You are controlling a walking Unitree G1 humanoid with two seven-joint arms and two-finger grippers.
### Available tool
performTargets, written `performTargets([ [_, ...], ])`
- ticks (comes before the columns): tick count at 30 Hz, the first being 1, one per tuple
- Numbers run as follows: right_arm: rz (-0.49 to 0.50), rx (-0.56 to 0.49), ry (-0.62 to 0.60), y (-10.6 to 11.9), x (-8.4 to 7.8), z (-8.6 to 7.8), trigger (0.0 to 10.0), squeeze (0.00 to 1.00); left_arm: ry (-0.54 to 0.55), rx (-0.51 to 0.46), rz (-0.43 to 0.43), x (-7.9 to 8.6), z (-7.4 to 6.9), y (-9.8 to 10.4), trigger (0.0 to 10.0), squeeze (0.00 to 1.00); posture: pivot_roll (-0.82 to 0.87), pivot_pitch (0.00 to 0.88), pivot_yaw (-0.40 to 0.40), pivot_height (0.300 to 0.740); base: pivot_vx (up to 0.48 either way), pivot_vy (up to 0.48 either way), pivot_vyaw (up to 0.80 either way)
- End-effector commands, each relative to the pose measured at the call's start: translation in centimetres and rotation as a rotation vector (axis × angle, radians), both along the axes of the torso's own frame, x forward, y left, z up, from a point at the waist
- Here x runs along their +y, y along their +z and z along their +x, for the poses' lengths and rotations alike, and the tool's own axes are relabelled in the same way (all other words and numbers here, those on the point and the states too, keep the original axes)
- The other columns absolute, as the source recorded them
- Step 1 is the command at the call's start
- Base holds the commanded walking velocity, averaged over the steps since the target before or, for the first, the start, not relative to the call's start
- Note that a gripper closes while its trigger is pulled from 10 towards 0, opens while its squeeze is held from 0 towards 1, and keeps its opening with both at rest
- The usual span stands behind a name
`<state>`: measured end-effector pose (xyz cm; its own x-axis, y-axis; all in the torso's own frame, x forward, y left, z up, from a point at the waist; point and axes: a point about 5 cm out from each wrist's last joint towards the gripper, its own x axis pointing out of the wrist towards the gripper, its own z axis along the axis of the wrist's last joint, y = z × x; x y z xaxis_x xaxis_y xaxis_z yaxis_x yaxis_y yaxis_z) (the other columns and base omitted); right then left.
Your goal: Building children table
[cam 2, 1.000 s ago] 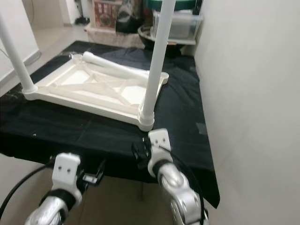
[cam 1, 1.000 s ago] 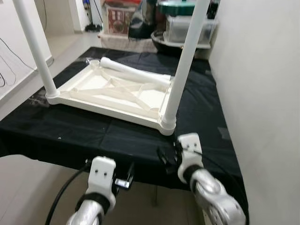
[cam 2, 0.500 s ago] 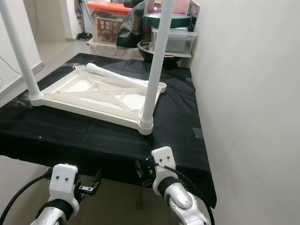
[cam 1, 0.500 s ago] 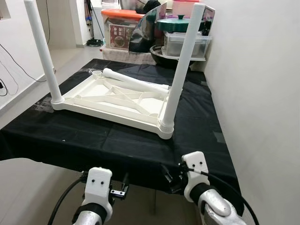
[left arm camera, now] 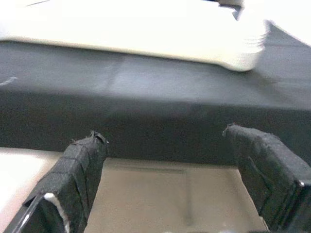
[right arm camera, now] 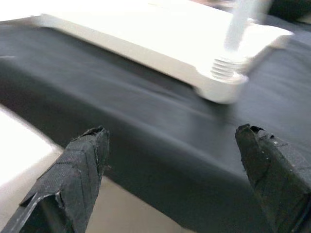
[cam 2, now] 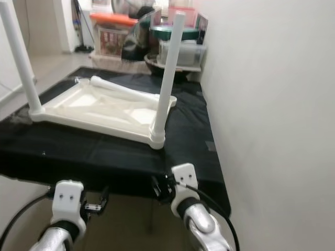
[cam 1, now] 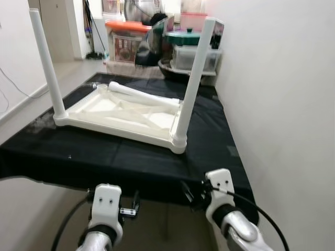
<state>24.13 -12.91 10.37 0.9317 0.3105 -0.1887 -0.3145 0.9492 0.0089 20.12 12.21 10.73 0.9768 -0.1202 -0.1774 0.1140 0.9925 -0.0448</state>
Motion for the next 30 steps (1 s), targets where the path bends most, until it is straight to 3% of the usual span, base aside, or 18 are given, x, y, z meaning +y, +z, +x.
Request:
performTargets([
  [1,-0.005,-0.017,-0.003,0.09,-0.04,0.13,10.0,0.0,-0.012,0.02,0.009,-0.18,-0.02,-0.44,10.0,0.0,0.07,0.0,-0.076,0.74,0.0,0.0,0.0],
  [30,-0.009,-0.034,0.016,0.11,0.58,0.85,10.0,0.0,0.005,-0.002,0.018,0.12,0.75,-0.36,10.0,0.0,0.02,0.0,-0.056,0.74,0.0,0.0,0.0],
])
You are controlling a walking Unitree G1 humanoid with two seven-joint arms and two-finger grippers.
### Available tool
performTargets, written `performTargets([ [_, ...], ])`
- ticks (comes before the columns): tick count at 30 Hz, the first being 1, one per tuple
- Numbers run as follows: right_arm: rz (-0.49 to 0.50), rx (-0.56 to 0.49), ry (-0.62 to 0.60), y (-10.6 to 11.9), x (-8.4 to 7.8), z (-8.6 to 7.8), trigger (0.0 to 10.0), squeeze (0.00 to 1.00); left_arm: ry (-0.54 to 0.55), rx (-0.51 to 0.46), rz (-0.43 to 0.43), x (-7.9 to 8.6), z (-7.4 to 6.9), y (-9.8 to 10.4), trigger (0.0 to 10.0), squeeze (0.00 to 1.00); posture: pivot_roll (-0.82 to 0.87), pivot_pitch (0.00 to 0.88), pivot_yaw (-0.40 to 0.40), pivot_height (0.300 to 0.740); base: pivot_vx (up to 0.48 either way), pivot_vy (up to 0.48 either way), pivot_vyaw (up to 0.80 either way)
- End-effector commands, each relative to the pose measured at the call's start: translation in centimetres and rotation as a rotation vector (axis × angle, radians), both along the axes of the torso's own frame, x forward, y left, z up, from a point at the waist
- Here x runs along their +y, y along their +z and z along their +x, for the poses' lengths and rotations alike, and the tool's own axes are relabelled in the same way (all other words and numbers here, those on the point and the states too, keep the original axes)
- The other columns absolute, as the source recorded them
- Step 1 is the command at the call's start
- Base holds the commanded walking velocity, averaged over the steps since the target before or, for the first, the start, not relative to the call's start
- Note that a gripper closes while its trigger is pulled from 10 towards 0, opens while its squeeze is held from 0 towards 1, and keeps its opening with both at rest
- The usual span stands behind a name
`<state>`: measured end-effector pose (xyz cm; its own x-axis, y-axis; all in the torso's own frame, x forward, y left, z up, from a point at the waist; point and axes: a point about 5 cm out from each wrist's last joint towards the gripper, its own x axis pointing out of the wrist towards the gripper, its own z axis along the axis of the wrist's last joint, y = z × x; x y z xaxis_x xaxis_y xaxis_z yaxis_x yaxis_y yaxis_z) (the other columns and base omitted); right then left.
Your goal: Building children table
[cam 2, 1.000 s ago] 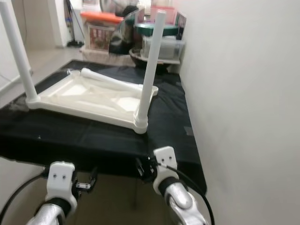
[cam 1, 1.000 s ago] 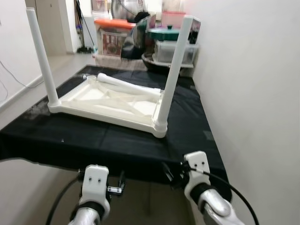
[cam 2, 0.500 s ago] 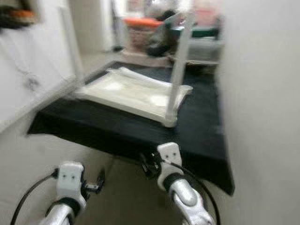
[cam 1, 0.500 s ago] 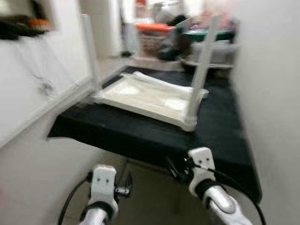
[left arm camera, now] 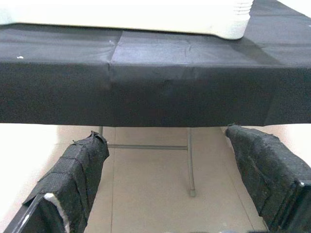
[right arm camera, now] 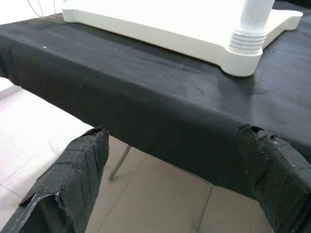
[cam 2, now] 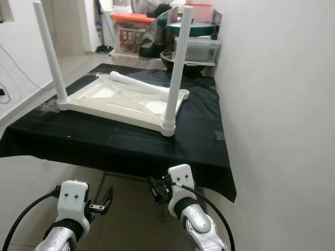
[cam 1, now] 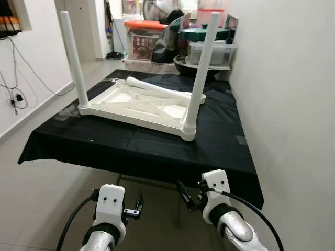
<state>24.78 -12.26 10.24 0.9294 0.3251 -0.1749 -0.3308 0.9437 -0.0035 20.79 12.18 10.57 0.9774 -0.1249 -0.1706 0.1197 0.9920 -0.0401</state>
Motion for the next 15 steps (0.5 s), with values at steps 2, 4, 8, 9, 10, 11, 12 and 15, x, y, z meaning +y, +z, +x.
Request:
performTargets([
  [2,-0.001,-0.018,-0.002,0.26,-0.1,0.21,10.0,0.0,0.012,0.005,0.014,0.14,0.08,-0.18,10.0,0.0,0.02,0.0,-0.055,0.74,0.0,0.0,0.0],
  [4,-0.002,-0.019,-0.003,0.27,-0.11,0.21,10.0,0.0,0.012,0.005,0.015,0.14,0.09,-0.16,10.0,0.0,0.02,0.0,-0.055,0.74,0.0,0.0,0.0],
  [8,0.0,-0.019,-0.002,0.29,-0.12,0.23,10.0,0.0,0.024,0.003,0.022,0.24,0.1,-0.1,10.0,0.0,0.02,0.0,-0.057,0.74,0.0,0.0,0.0],
  [9,0.0,-0.019,-0.002,0.29,-0.11,0.23,10.0,0.0,0.028,0.002,0.024,0.28,0.1,-0.09,10.0,0.0,0.02,0.0,-0.057,0.74,0.0,0.0,0.0],
  [10,0.001,-0.02,-0.002,0.33,-0.1,0.23,10.0,0.0,0.03,0.001,0.025,0.32,0.1,-0.05,10.0,0.0,0.03,0.0,-0.056,0.74,0.0,0.0,0.0],
  [11,0.001,-0.02,-0.002,0.33,-0.1,0.23,10.0,0.0,0.03,0.001,0.025,0.32,0.1,-0.05,10.0,0.0,0.03,0.0,-0.056,0.74,0.0,0.0,0.0],
  [12,0.002,-0.022,-0.002,0.36,-0.07,0.24,10.0,0.0,0.032,0.0,0.026,0.36,0.09,-0.03,10.0,0.0,0.03,0.0,-0.055,0.74,0.0,0.0,0.0],
  [15,0.003,-0.025,-0.002,0.41,-0.02,0.24,10.0,0.0,0.035,-0.001,0.026,0.44,0.1,-0.01,10.0,0.0,0.03,0.0,-0.055,0.74,0.0,0.0,0.0],
])
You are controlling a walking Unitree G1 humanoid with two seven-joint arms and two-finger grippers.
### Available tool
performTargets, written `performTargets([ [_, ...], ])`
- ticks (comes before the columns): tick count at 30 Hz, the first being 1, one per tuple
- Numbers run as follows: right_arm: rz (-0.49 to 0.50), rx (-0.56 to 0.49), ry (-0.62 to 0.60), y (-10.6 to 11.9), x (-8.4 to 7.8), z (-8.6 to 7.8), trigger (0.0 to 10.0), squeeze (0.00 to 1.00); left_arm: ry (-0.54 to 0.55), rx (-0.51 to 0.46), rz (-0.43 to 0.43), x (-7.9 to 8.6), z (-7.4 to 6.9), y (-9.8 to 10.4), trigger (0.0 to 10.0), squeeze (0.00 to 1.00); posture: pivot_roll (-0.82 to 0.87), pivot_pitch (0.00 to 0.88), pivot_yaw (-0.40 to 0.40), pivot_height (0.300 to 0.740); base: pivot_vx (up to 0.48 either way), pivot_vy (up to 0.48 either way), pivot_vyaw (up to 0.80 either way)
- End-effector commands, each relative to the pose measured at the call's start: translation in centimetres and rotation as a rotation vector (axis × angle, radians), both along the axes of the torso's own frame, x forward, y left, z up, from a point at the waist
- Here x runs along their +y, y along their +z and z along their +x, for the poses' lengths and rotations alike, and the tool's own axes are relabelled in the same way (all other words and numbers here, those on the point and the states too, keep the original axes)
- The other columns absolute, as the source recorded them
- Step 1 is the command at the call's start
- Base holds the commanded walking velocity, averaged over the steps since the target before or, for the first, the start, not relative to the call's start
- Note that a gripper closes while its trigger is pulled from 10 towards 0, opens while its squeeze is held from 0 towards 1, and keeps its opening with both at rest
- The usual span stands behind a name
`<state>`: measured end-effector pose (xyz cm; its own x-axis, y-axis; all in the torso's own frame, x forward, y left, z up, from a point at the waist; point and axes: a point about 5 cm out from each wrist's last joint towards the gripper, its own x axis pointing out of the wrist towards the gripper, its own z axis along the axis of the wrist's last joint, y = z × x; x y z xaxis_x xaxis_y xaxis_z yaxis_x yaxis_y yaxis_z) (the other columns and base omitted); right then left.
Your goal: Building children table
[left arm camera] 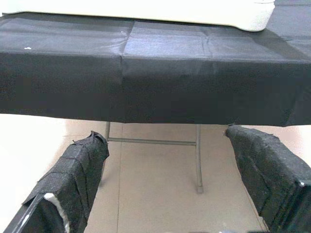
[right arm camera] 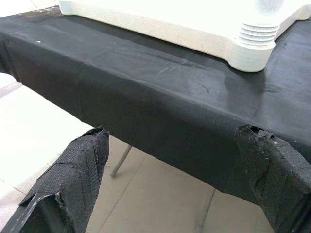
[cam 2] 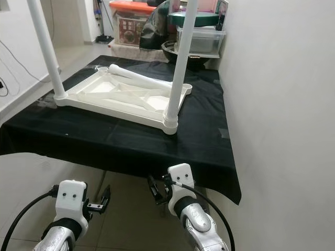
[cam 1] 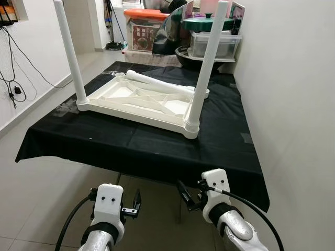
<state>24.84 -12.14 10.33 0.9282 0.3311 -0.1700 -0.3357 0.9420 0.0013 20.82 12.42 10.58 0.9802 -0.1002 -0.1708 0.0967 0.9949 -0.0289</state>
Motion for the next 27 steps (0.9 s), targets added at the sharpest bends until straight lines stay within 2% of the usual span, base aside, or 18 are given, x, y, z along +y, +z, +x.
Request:
performTargets([
  [1,-0.002,-0.024,-0.007,0.3,-0.1,0.2,10.0,0.0,0.013,-0.001,0.016,0.3,0.1,0.0,10.0,0.0,0.05,0.0,-0.05,0.74,0.0,0.0,0.0],
  [10,0.003,-0.027,-0.008,0.4,0.0,0.2,10.0,0.0,0.007,0.003,0.023,0.2,0.0,-0.1,10.0,0.0,0.06,0.0,-0.059,0.74,0.0,0.0,0.0],
  [19,0.014,-0.048,-0.102,0.7,-0.9,0.3,10.0,0.0,0.004,0.006,0.02,0.2,-0.1,-0.2,10.0,0.0,0.06,0.0,-0.056,0.74,0.0,0.0,0.0],
  [24,0.018,-0.05,-0.108,0.7,-0.9,0.2,10.0,0.0,-0.004,0.009,0.02,0.2,-0.1,-0.2,10.0,0.0,0.06,0.0,-0.05,0.74,0.0,0.0,-0.75],
  [27,0.005,-0.048,-0.105,0.6,-0.8,0.2,10.0,0.0,-0.007,0.009,0.02,0.2,-0.1,-0.3,10.0,0.0,0.06,0.0,-0.05,0.74,0.0,0.0,0.0],
])
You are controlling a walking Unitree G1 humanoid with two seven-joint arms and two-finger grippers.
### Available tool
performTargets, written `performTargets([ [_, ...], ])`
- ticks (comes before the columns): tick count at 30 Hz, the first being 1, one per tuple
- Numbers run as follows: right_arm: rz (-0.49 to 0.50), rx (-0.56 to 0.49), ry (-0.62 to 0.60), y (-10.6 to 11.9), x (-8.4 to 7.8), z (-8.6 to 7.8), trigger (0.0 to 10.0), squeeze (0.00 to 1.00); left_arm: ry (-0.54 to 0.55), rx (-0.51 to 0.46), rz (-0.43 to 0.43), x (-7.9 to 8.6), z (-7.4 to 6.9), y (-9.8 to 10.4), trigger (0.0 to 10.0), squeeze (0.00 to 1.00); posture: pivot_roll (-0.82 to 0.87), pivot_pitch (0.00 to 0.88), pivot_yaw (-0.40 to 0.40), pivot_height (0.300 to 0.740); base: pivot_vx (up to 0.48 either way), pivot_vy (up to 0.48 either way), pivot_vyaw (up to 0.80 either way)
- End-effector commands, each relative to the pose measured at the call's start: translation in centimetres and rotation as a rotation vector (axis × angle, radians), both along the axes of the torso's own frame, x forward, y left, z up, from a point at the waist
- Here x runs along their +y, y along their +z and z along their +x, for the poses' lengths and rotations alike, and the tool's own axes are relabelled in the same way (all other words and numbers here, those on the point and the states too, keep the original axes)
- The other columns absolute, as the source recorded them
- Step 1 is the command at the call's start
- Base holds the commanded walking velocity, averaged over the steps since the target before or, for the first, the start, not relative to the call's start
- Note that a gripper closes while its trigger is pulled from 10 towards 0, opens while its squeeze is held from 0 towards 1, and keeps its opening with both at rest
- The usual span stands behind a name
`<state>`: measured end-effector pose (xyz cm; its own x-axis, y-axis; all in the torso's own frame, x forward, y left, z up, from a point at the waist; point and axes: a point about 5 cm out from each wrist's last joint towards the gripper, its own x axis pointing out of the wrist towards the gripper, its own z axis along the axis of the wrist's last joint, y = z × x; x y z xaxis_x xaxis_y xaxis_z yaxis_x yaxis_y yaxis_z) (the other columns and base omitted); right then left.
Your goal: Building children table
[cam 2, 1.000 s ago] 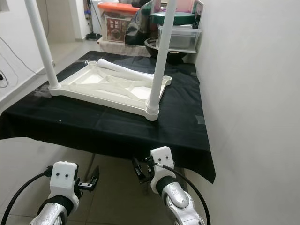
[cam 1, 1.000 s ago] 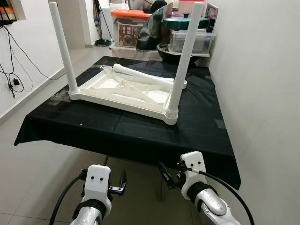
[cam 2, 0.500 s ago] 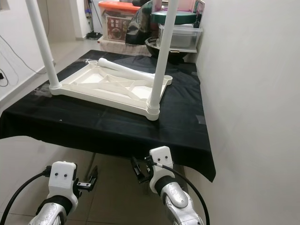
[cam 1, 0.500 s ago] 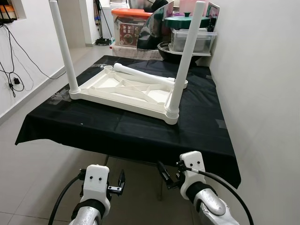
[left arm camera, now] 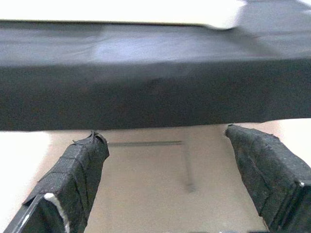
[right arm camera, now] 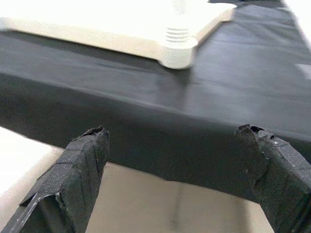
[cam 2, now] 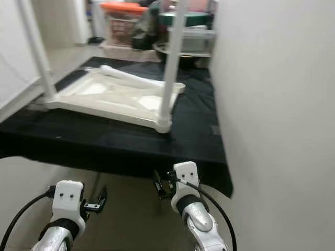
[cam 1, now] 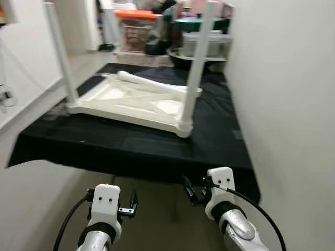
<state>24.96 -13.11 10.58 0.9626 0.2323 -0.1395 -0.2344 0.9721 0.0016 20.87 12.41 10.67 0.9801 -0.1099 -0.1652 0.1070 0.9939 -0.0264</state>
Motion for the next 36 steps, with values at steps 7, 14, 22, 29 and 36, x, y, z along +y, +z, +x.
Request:
performTargets([
  [7,-0.007,-0.007,0.004,0.15,0.22,0.11,10.0,0.0,0.0,0.014,0.018,0.13,-0.22,-0.35,10.0,0.0,0.06,0.0,-0.053,0.74,0.0,0.0,0.0],
  [14,-0.01,-0.006,0.004,0.06,0.24,0.08,10.0,0.0,-0.003,0.014,0.018,0.08,-0.28,-0.37,10.0,0.0,0.06,0.0,-0.053,0.74,0.0,0.0,0.0],
  [22,0.0,-0.004,-0.022,0.08,-0.01,0.19,10.0,0.0,-0.011,0.012,0.02,0.01,-0.3,-0.34,10.0,0.0,0.06,0.0,-0.051,0.74,0.225,0.0,0.0],
  [29,0.002,-0.002,-0.018,0.05,0.09,0.21,10.0,0.0,-0.018,0.01,0.025,-0.02,-0.29,-0.3,10.0,0.0,0.07,0.0,-0.051,0.74,0.296,0.0,0.0],
  [36,0.014,-0.005,-0.045,0.17,-0.11,0.22,10.0,0.0,-0.021,0.011,0.029,0.02,-0.34,-0.27,10.0,0.0,0.07,0.0,-0.048,0.74,0.301,0.0,0.0],
])
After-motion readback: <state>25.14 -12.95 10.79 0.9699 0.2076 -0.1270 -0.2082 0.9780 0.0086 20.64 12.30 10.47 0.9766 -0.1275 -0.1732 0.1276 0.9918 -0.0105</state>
